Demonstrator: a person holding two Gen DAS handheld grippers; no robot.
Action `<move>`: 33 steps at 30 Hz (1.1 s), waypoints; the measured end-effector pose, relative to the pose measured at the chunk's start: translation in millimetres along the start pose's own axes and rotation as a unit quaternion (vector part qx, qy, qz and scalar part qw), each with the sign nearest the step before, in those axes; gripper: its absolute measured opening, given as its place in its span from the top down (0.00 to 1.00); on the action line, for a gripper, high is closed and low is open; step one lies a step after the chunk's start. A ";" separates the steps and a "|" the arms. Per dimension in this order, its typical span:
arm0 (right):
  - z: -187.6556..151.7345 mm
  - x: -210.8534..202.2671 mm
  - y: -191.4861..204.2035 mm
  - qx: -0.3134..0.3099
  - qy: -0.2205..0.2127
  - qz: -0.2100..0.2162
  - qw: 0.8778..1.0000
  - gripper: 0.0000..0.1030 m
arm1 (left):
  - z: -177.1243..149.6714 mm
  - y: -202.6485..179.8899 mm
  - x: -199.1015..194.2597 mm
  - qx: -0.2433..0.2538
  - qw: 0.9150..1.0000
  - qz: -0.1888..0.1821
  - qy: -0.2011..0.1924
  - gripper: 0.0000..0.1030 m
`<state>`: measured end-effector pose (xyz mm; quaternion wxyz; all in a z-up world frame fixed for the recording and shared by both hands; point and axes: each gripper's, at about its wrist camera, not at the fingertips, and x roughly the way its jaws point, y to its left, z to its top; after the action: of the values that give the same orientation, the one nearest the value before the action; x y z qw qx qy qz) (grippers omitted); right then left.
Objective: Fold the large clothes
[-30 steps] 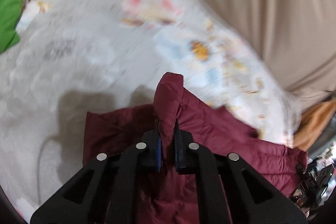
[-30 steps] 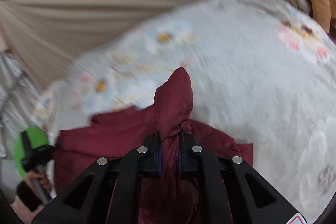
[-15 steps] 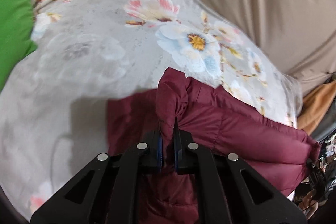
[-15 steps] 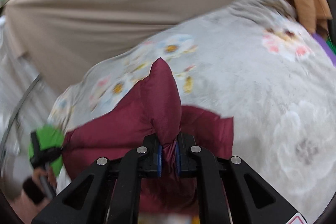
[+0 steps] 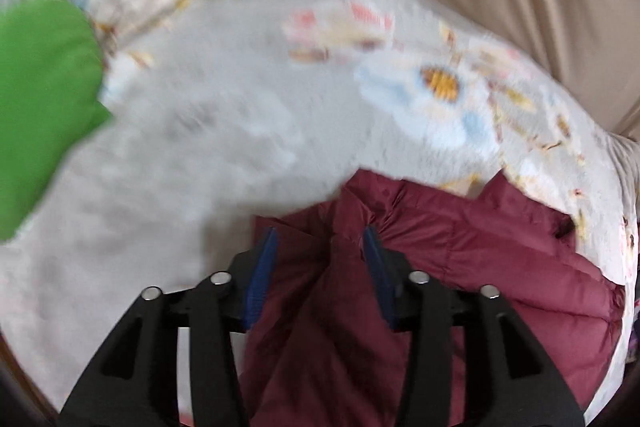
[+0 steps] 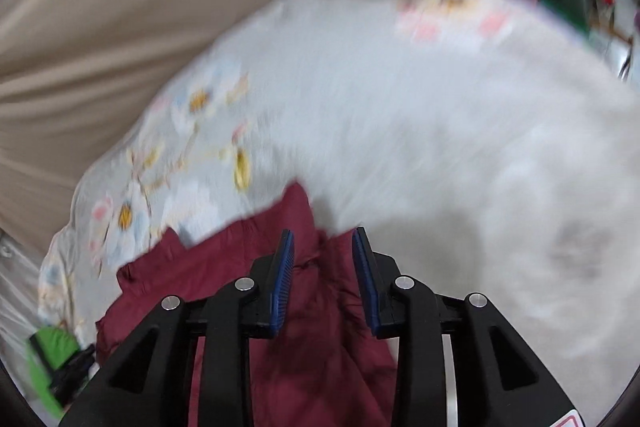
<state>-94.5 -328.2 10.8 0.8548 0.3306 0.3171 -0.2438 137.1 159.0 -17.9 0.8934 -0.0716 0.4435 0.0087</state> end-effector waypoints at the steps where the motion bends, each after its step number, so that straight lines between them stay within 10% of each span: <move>1: -4.3 -13.8 9.4 -0.024 -0.005 0.008 1.000 0.70 | -2.1 -4.9 -13.9 0.007 1.000 -0.012 -0.007 0.57; 7: -105.6 -19.0 122.2 -0.230 0.108 0.110 0.961 0.84 | -65.1 -99.4 -43.8 0.122 0.979 -0.152 0.061 0.57; 12: -180.3 15.0 151.4 -0.332 0.174 0.094 0.922 0.98 | -120.3 -115.8 -16.1 0.171 0.972 -0.117 0.108 0.60; 18: -123.3 23.0 1.2 -0.127 0.166 -0.027 0.978 1.00 | -116.3 -30.8 -2.8 0.107 0.988 -0.036 0.109 0.68; 22: -105.8 10.8 -38.9 -0.118 0.144 -0.125 0.974 0.96 | -114.8 -7.7 -8.4 0.079 0.990 -0.033 0.113 0.68; 28: -94.4 -19.3 19.2 -0.123 0.095 -0.025 0.988 0.96 | -90.2 -2.2 -34.6 0.049 0.996 -0.023 0.065 0.51; 33: -110.1 14.8 126.7 -0.207 0.143 0.057 0.966 0.97 | -83.4 29.8 -21.2 -0.005 0.996 -0.015 0.089 0.51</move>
<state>-47.0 -168.0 -11.5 0.8630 0.1953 0.4600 -0.0734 55.9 178.2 -54.4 0.8499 -0.0828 0.5203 -0.0089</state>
